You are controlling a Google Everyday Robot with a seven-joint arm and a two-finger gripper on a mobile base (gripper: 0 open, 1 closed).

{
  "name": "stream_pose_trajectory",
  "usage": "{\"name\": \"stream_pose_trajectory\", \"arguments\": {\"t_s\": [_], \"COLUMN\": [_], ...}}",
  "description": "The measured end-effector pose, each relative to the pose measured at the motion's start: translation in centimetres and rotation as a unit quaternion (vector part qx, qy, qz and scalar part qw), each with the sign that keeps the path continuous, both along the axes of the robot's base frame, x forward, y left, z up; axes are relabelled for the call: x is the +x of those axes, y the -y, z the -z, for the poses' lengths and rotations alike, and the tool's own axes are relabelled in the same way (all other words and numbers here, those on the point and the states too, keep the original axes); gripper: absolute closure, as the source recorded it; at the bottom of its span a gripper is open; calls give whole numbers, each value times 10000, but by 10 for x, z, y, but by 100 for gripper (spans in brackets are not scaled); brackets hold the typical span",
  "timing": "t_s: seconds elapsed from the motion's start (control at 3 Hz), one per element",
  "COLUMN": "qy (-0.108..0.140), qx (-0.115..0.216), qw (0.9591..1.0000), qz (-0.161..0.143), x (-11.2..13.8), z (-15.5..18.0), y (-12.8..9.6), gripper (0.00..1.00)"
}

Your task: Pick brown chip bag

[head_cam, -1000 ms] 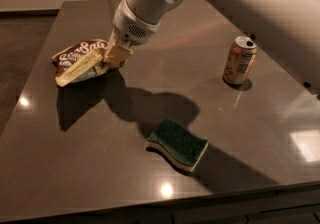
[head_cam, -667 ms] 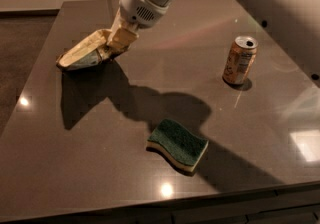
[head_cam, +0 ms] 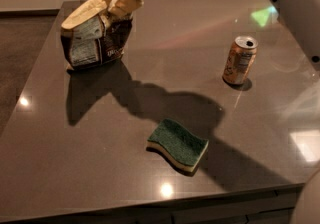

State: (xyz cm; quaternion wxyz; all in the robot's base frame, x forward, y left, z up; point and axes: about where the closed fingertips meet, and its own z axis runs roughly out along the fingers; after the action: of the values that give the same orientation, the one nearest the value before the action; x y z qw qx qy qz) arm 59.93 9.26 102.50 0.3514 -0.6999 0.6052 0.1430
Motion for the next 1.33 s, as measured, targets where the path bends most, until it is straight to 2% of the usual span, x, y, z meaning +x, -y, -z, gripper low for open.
{"name": "stream_pose_trajectory", "arguments": {"t_s": [0.67, 1.0, 1.33], "qy": [546, 830, 1181], "qx": [200, 268, 361], "qw": [9982, 9956, 9905], "qz": [161, 342, 602], "x": [19, 25, 31], "z": [-49, -68, -93], "y": [0, 2, 14], "gripper": [100, 100, 100]}}
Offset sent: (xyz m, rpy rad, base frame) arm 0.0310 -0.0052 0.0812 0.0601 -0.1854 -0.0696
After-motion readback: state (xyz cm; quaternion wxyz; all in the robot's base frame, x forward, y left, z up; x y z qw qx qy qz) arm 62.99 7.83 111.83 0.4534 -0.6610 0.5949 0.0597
